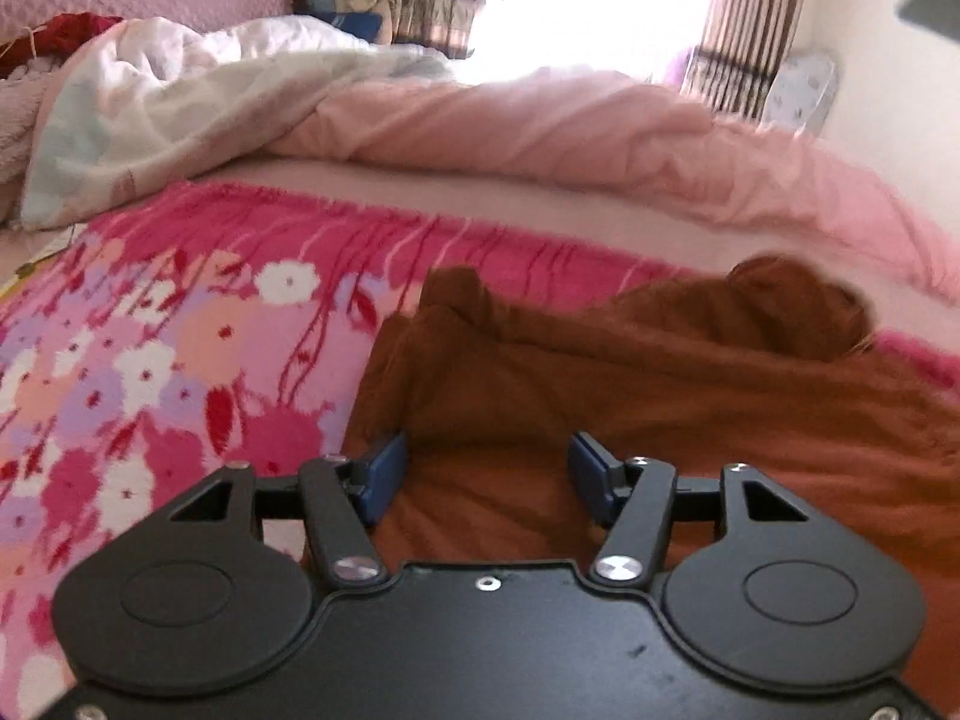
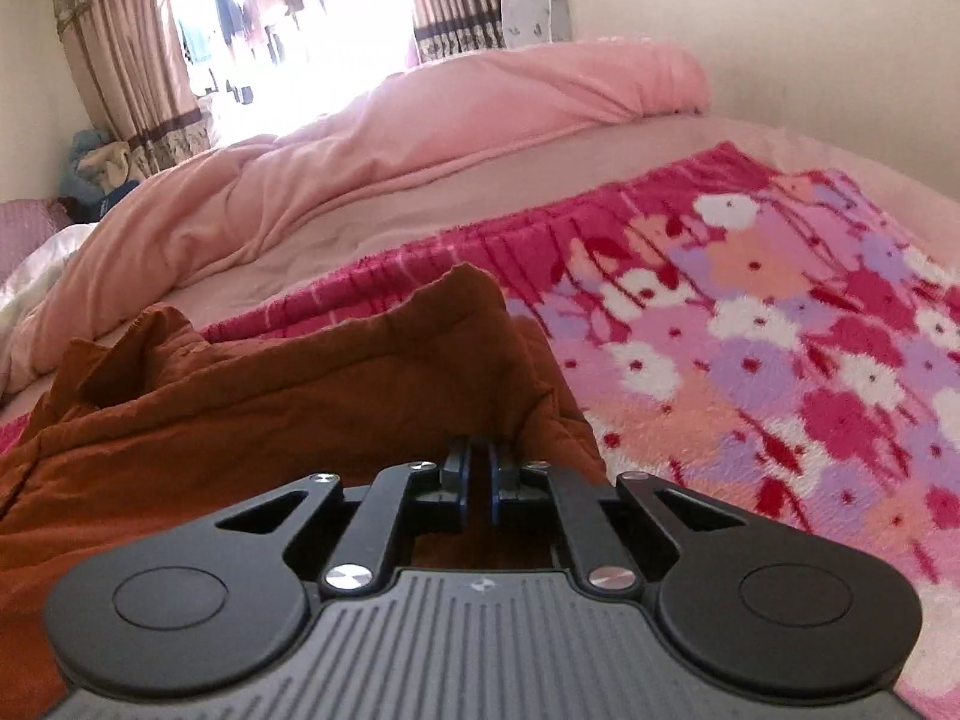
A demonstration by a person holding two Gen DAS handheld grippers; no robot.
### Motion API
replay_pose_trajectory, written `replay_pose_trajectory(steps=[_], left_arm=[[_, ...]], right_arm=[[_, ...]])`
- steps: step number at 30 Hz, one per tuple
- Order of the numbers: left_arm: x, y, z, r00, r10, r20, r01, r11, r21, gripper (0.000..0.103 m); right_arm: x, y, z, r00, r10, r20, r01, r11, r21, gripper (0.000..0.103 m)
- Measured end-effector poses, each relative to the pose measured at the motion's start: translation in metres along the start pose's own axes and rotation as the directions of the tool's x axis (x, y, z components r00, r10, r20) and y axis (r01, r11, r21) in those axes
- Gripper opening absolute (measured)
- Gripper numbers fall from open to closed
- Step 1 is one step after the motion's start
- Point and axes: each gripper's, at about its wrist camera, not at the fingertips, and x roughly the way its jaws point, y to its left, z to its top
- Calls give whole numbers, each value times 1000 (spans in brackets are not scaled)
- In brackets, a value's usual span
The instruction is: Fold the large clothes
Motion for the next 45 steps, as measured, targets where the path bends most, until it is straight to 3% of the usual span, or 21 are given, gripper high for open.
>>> replay_pose_trajectory(steps=[2,6,10,17,25,29,34,37,41,45], left_arm=[[-23,-5,-2,999,-20,39,20,1000,18,61],[-71,-1,-25,996,-49,80,46,998,30,62],[-94,8,-56,994,-67,82,64,997,32,62],[-73,14,-78,997,-77,17,76,997,22,64],[-65,8,-77,999,-40,-7,40,998,45,64],[-86,-7,-67,997,-38,61,35,998,54,64],[-98,-40,-72,990,-61,125,43,988,147,64],[-85,-46,-75,995,-39,87,25,987,161,64],[-62,-34,-83,999,-36,17,33,991,132,66],[-52,-25,-90,997,-70,10,69,992,103,68]], right_arm=[[-15,-1,2,999,25,35,-25,999,24,17],[-69,-1,-10,991,37,132,-38,999,5,18],[-104,-7,-30,986,60,154,-57,998,-25,18],[-89,-27,-55,995,6,101,-6,1000,8,17],[-82,-39,-62,995,3,101,-8,999,51,14],[-100,-23,-57,991,-37,129,30,998,51,21],[-124,28,-65,978,90,188,-79,995,-63,22],[-121,57,-73,973,160,164,-141,983,-119,22],[-100,71,-85,984,146,98,-133,982,-134,22],[-81,64,-97,990,135,51,-128,985,-115,18]])
